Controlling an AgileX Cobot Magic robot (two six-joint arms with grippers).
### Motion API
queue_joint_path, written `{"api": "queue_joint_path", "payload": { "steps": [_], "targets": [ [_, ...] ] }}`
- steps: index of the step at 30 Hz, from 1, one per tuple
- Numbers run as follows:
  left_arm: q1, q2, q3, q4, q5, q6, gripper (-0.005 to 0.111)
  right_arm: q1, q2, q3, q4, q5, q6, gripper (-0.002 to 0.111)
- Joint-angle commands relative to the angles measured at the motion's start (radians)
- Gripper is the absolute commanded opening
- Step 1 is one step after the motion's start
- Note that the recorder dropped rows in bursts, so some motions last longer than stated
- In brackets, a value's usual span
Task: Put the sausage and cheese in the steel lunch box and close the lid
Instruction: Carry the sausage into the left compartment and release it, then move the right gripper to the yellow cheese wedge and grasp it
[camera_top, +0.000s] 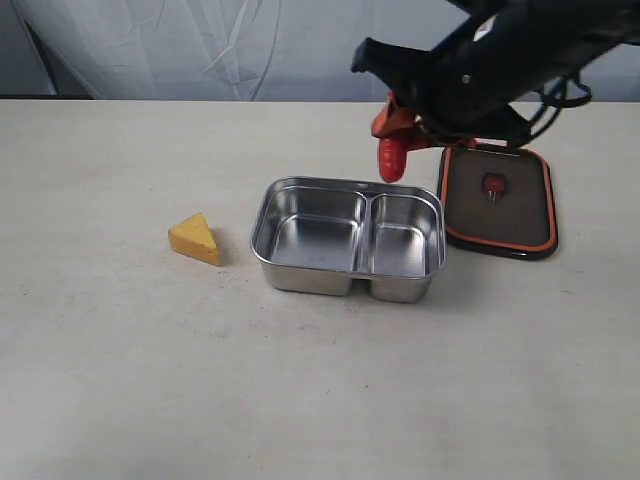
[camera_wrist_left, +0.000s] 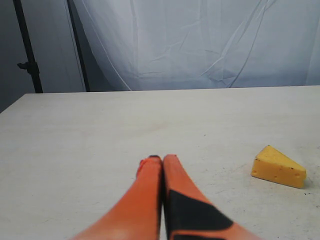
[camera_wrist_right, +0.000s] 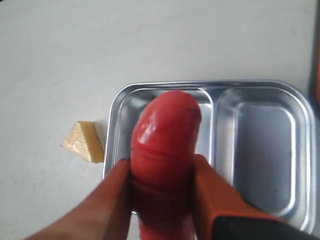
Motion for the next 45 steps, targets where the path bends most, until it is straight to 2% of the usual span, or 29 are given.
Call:
{"api": "queue_joint_path", "payload": {
  "steps": [1, 3, 5, 6, 8, 9, 12, 17, 21, 26, 32, 34, 39, 45],
  "targets": [
    [0.002, -0.005, 0.004, 0.002, -0.010, -0.001, 0.000, 0.037, 0.158, -0.142, 0.002, 0.075, -0.097, -0.001],
    [0.002, -0.005, 0.004, 0.002, -0.010, -0.001, 0.000, 0.037, 0.228, -0.201, 0.012, 0.110, -0.105, -0.001],
    [0.002, -0.005, 0.004, 0.002, -0.010, -0.001, 0.000, 0.037, 0.279, -0.237, 0.107, 0.135, -0.195, 0.009],
    [0.002, -0.005, 0.004, 0.002, -0.010, -0.001, 0.000, 0.037, 0.306, -0.253, 0.187, 0.150, -0.260, 0.023],
    [0.002, -0.005, 0.004, 0.002, -0.010, -0.001, 0.000, 0.039, 0.330, -0.259, 0.215, 0.155, -0.260, 0.043],
    [0.002, -0.005, 0.004, 0.002, -0.010, -0.001, 0.000, 0.039, 0.335, -0.259, 0.198, 0.155, -0.260, 0.048],
    [0.002, -0.005, 0.004, 0.002, -0.010, -0.001, 0.000, 0.039, 0.347, -0.259, 0.140, 0.154, -0.292, 0.053],
    [0.002, -0.005, 0.004, 0.002, -0.010, -0.001, 0.000, 0.070, 0.345, -0.301, 0.154, 0.143, -0.522, 0.053],
    [0.002, -0.005, 0.004, 0.002, -0.010, -0.001, 0.000, 0.159, 0.347, -0.352, 0.108, 0.097, -0.708, 0.053],
    [0.002, -0.005, 0.004, 0.002, -0.010, -0.001, 0.000, 0.277, 0.353, -0.381, -0.110, -0.026, -0.692, 0.053],
    [0.002, -0.005, 0.004, 0.002, -0.010, -0.001, 0.000, 0.346, 0.464, -0.460, -0.193, -0.025, -0.627, 0.053],
    [0.002, -0.005, 0.004, 0.002, -0.010, -0.001, 0.000, 0.354, 0.519, -0.505, -0.188, -0.002, -0.627, 0.053],
    [0.002, -0.005, 0.004, 0.002, -0.010, -0.001, 0.000, 0.357, 0.708, -0.743, -0.209, 0.207, -0.601, 0.053],
    [0.002, -0.005, 0.004, 0.002, -0.006, -0.001, 0.000, 0.357, 0.799, -0.888, -0.185, 0.258, -0.596, 0.053]
  ]
}}
